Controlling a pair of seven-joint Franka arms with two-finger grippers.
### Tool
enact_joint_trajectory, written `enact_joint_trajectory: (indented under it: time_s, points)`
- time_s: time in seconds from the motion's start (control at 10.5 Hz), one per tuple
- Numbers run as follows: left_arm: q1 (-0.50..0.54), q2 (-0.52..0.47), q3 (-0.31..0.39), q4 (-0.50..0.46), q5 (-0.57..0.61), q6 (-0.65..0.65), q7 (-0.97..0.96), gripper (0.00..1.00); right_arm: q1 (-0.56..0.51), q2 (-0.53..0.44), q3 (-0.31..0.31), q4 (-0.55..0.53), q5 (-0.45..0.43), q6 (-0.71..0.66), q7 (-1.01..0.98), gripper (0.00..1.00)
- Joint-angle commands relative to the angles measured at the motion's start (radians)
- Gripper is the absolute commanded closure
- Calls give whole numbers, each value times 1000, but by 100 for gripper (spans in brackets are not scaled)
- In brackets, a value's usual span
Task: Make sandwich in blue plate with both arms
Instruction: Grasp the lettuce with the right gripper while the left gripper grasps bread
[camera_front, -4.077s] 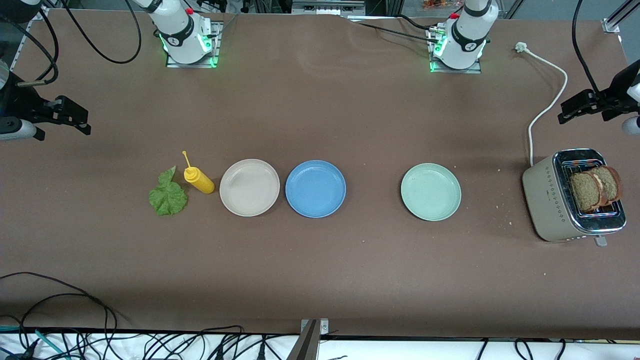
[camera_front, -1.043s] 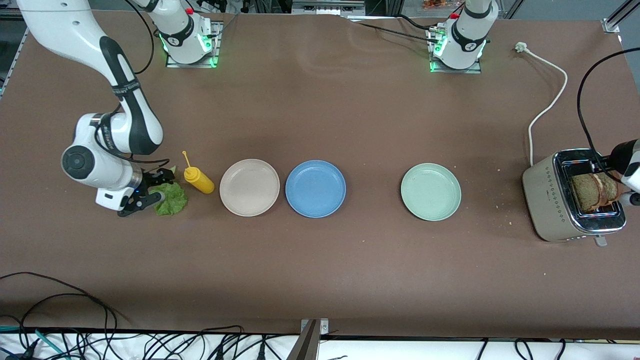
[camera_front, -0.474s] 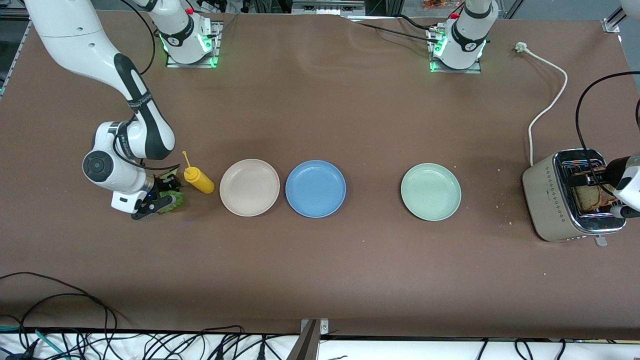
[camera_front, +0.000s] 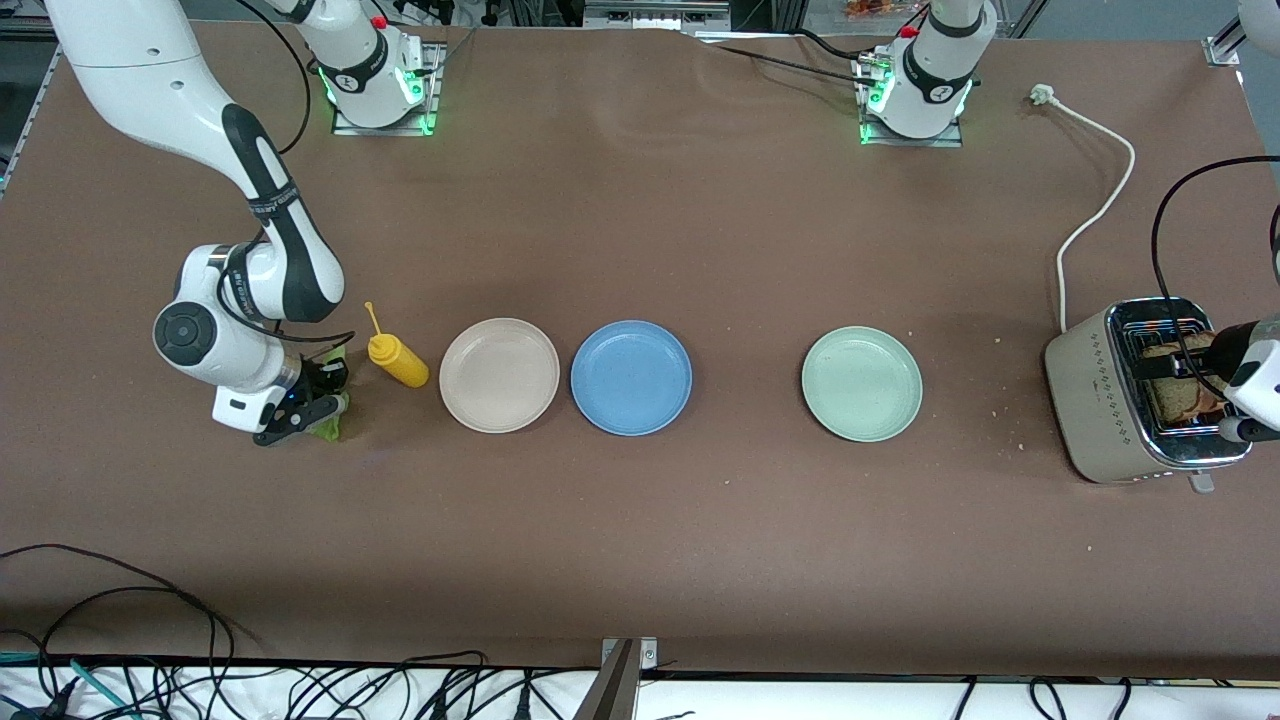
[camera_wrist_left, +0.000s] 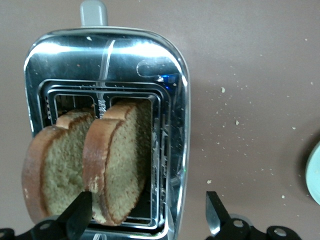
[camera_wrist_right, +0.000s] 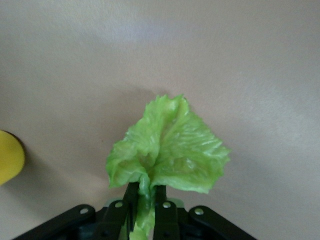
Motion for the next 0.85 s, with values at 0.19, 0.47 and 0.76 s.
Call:
enact_joint_trajectory:
  time_s: [0.19, 0.47, 0.76]
  points:
    - [49, 42, -6, 32, 14, 30, 83, 0, 0, 18, 2, 61, -5, -106, -14, 83]
    - [47, 42, -6, 32, 15, 30, 83, 0, -1, 13, 2, 65, -3, -106, -17, 82]
    - [41, 40, -10, 32, 15, 29, 84, 37, -1, 13, 2, 67, -5, -108, -17, 83]
